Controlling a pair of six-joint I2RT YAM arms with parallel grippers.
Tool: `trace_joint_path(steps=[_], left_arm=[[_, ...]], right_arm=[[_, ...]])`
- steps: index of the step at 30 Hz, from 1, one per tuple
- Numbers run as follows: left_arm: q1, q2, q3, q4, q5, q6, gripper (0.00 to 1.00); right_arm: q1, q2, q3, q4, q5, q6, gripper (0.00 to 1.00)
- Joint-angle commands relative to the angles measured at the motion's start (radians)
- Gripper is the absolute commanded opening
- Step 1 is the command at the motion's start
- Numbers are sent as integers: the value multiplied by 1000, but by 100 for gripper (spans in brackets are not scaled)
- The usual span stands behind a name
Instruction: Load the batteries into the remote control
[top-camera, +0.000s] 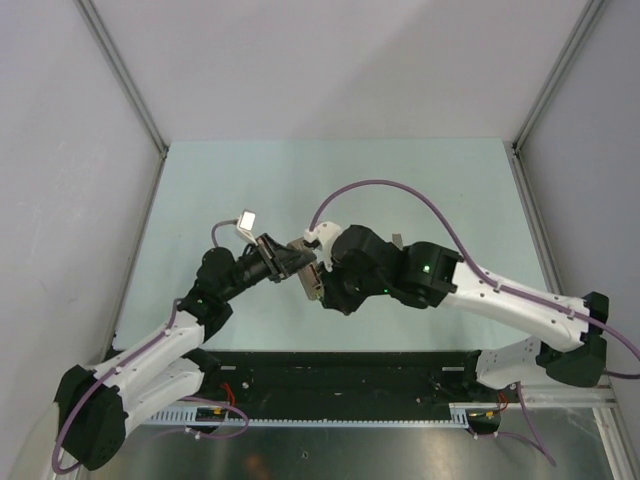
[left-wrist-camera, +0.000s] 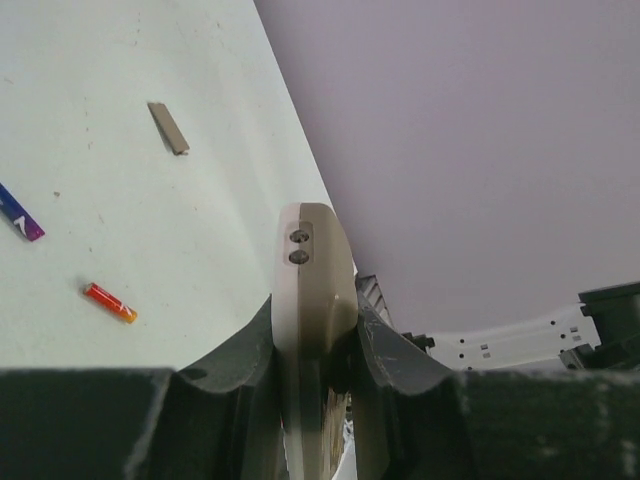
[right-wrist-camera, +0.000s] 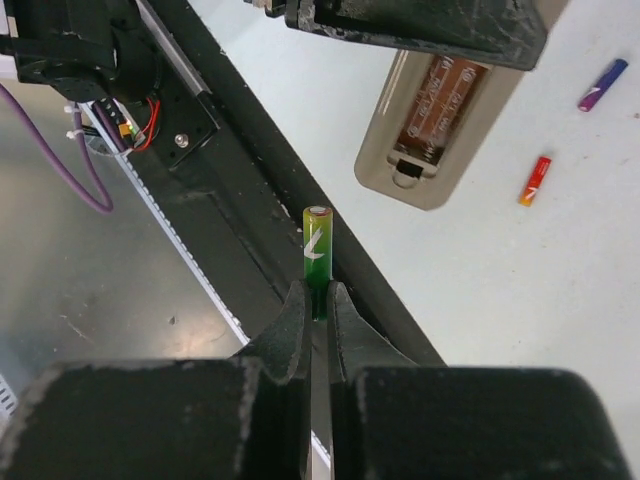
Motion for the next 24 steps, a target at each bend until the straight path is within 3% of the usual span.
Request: trace_joint_path(steps=[1, 24], left_arm=[[-12, 3, 15, 73, -15, -41, 0], [-26, -69, -60, 179, 39, -43, 0]], right_arm=[[3, 67, 58, -23, -47, 26, 0], [-71, 135, 80, 52, -19, 20, 0]])
